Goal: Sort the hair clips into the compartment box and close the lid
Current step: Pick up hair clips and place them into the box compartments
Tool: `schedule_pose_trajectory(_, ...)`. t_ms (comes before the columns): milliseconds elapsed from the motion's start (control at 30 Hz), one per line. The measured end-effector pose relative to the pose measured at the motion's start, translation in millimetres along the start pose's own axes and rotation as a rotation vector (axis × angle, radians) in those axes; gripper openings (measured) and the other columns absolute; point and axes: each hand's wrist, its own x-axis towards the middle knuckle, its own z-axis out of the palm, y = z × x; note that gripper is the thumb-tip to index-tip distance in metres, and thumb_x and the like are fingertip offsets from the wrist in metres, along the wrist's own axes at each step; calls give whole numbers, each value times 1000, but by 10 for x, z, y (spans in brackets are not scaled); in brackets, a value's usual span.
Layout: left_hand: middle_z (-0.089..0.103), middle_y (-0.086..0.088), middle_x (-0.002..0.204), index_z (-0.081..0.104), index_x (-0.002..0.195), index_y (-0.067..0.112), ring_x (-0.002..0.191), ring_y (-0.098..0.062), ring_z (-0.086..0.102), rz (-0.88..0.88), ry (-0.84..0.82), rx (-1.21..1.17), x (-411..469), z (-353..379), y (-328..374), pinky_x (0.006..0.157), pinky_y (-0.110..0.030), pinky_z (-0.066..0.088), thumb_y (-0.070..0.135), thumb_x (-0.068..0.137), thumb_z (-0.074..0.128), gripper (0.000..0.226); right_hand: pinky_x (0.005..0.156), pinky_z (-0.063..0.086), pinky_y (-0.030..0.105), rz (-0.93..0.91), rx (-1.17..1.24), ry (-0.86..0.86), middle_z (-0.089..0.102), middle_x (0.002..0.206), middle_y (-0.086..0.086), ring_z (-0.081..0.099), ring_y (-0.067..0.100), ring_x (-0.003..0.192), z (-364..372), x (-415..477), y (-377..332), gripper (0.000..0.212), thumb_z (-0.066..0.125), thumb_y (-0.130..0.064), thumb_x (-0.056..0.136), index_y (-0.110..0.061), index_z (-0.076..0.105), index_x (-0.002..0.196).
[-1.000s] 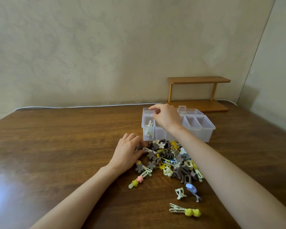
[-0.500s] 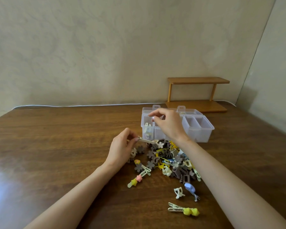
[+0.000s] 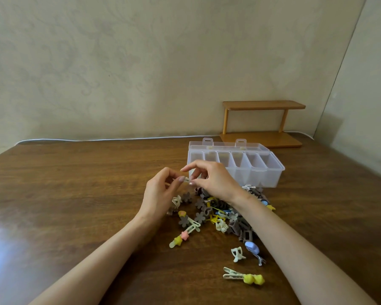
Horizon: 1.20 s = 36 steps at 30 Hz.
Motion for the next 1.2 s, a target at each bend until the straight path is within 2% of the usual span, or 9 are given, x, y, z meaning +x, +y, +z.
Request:
schedule_pose_trajectory(100,60,6,82,58,89,14,72,-5,56,-7,-1,7,3,-14,0,59,-11,45,22,88,58,8,63,47,16,10,29,34,61,87,2,50,-1,60,-41,-8,-16,35,66,-3,83,-25,65,109)
schedule_pose_trajectory(233,61,5,86,57,86,17,76,-10,59,-17,-60,57,7,-37,14,64,-24,52,24,86,61,9,62,49,16,11,149,135,56,84,2,56,13,66,-117,-11,-20,42,63,0,84,-26,61,116)
schedule_pose_trajectory(367,62,8,87,60,83,20,83,-10,58,26,-182,218,55,-95,11,75,-35,53,24,84,64,5,56,48,16,-5,198,277,64,83,12,62,10,62,-179,44,-20,24,62,-2,86,-20,64,103)
schedule_pose_trajectory(567,54,13,94,65,79,29,96,-8,45,146,-489,418,124,-254,36,82,-27,44,28,79,70,5,64,56,29,-9,228,442,68,86,10,67,21,73,-219,217,53,16,62,-2,87,-15,68,94)
schedule_pose_trajectory(667,54,12,103,70,83,26,103,-7,41,156,-648,441,119,-292,15,88,-24,40,27,76,73,7,70,55,34,-4,139,443,68,83,7,65,25,77,-224,338,34,17,62,-4,86,-21,68,87)
schedule_pose_trajectory(733,51,14,105,70,85,28,105,-8,40,165,-705,431,120,-309,6,92,-27,38,29,75,73,10,69,50,28,-1,59,415,66,78,2,60,19,73,-221,408,8,13,64,-8,86,-19,69,85)
schedule_pose_trajectory(833,48,16,108,68,88,32,106,-8,37,168,-757,435,119,-328,14,95,-29,38,31,75,73,14,68,43,22,29,-107,332,64,78,-7,55,5,72,-197,482,-10,8,64,-15,86,-17,72,87)
schedule_pose_trajectory(1000,46,15,109,68,89,29,106,-7,36,187,-769,462,106,-315,30,95,-28,37,28,77,72,13,73,47,29,132,-291,211,68,91,-7,59,8,87,-148,547,34,9,63,-23,87,-25,72,86)
schedule_pose_trajectory(1200,47,11,111,66,94,30,107,-8,37,199,-736,504,93,-260,7,97,-31,37,27,79,70,16,68,41,25,125,-251,354,66,100,-6,55,7,87,-147,503,92,16,56,-17,90,-21,71,92)
